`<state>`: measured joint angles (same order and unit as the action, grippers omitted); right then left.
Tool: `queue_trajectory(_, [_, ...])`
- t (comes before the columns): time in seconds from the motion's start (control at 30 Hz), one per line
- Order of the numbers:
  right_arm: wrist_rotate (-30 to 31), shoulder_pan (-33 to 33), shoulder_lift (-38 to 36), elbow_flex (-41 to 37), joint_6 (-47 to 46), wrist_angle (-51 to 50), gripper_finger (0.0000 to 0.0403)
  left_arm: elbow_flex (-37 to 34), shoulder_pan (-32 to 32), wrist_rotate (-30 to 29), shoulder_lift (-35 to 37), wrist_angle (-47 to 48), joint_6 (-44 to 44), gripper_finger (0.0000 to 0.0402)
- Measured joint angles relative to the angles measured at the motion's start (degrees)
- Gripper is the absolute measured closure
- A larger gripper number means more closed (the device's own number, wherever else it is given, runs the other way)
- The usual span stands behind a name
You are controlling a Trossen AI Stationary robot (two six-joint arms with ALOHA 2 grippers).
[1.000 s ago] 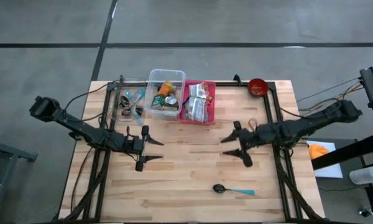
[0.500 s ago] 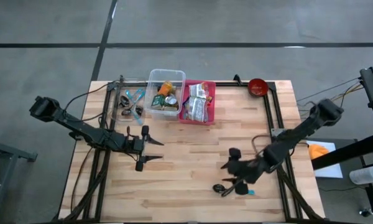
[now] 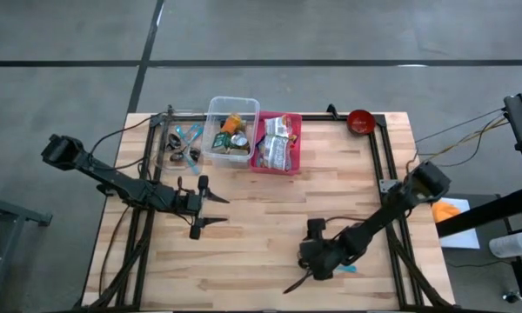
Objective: Pick & Place Food Item
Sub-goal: Put the blue spoon into the left transparent bin
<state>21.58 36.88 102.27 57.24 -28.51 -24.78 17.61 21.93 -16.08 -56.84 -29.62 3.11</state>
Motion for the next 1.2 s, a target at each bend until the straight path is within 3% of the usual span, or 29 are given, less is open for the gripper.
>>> queue_trajectory(0.2, [0.05,0.0,4.86,8.74,-1.29,-11.81,0.0168,0.0,0.0,0.0,0.0,0.32,0.0,0.0158])
queue_trajectory(0.4, [-0.33,0.0,7.61,13.43,-1.14,-12.41,0.0168,0.0,0.0,0.0,0.0,0.39,-0.02,0.0158])
queue_trajectory(0.93, [-1.0,0.0,10.18,14.75,-5.1,-16.42,0.0168,0.0,0.0,0.0,0.0,0.85,-0.04,0.0158])
queue_trajectory(1.2, [-0.65,0.0,7.14,16.23,-9.24,-25.07,0.0168,0.0,0.0,0.0,0.0,0.93,-0.04,0.0158])
